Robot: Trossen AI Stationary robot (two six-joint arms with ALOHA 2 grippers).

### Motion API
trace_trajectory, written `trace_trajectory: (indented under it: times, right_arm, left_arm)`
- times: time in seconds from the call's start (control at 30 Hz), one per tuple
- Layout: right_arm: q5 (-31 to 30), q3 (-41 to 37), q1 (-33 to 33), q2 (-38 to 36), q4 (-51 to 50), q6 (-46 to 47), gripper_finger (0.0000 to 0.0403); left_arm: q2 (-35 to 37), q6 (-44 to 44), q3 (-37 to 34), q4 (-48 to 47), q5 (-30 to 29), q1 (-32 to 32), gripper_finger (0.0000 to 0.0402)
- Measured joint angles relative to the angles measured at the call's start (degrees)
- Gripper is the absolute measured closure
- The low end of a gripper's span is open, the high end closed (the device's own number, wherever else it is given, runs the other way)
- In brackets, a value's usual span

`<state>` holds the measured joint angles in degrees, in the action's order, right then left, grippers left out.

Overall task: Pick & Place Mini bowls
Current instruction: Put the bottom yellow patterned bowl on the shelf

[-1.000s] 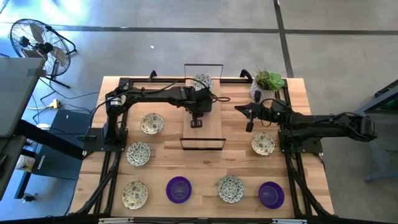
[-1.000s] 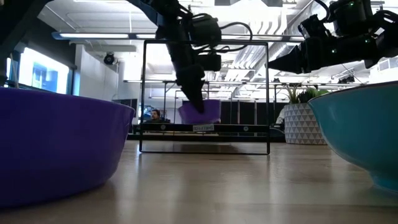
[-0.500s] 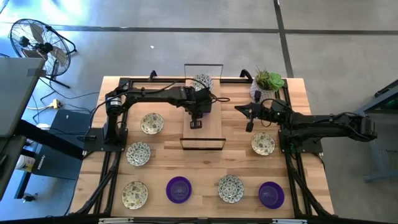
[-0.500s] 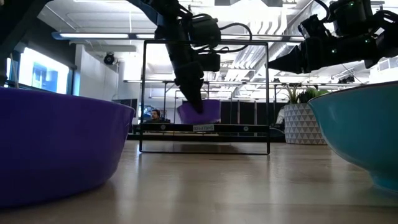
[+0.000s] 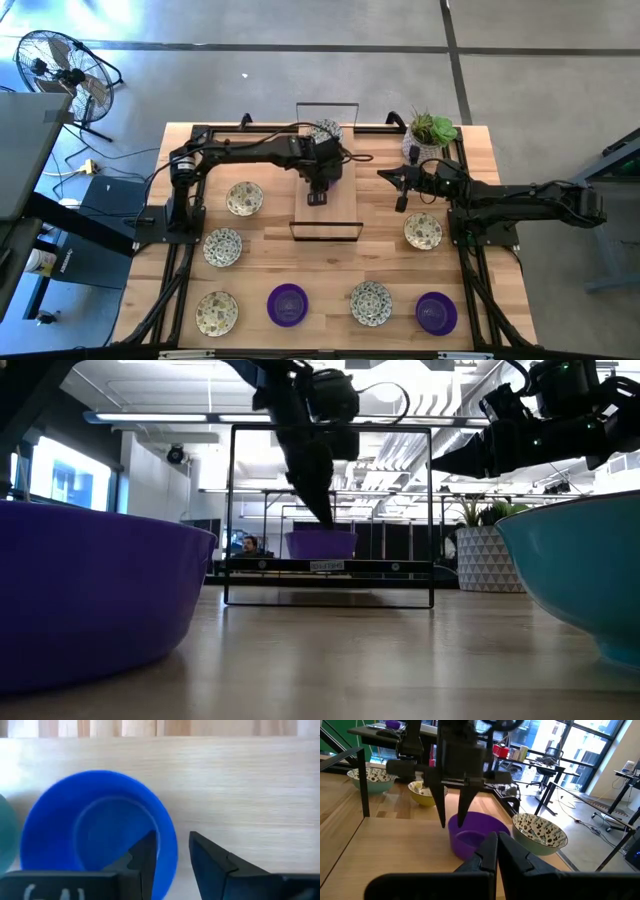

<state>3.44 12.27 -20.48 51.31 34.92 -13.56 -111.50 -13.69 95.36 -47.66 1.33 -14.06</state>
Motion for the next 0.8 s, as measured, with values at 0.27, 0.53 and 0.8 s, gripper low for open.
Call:
trace_trajectory:
  times: [0.27,0.53,0.8]
  right_arm:
    - [0.0,0.0,0.0,0.0,0.0,-0.4,0.0401]
    - [0.0,0.0,0.0,0.0,-0.6,-0.5,0.0402]
    - [0.0,0.0,0.0,0.0,-1.1,-0.9,0.0402]
  left_arm:
    - [0.0,0.0,7.7,-9.1,0.7,0.0,0.0305]
    - [3.9,2.1,8.1,-9.2,-6.6,0.2,0.0391]
    - [9.9,6.2,2.1,1.3,-13.9,1.9,0.0400]
